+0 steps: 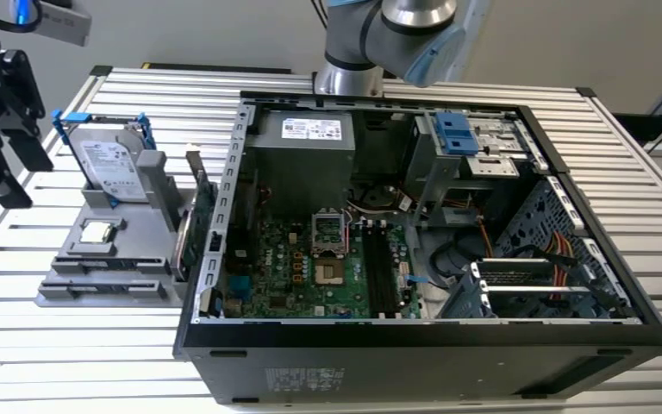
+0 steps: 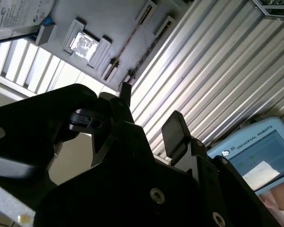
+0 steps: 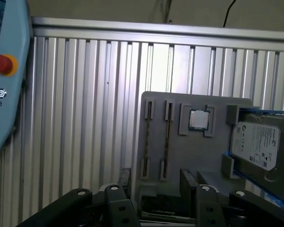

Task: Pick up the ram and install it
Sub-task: 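Pick up the ram and move it above insertion slot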

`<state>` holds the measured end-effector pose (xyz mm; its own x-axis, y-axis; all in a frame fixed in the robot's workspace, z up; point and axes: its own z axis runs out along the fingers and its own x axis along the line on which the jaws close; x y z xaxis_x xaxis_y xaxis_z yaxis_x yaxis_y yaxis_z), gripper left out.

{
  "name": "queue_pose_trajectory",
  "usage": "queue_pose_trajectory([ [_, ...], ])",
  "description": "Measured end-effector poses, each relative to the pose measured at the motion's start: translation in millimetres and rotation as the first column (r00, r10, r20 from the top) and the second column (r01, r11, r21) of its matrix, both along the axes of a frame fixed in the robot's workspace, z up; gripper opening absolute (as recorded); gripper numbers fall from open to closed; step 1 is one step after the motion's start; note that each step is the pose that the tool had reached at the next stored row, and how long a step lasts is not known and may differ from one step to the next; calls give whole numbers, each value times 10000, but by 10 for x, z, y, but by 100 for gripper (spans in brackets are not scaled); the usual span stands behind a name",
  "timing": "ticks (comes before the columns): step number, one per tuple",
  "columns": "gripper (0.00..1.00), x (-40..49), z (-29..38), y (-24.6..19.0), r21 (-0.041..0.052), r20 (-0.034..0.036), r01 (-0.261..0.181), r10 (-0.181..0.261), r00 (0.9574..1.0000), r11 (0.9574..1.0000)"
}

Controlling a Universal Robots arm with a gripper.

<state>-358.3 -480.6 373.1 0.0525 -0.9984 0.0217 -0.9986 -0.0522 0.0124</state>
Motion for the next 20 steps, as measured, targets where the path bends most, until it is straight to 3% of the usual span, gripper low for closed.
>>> queue_pose_trajectory([
  [20,100,0,-110,0,-1,0,399,-399,9992,9992],
])
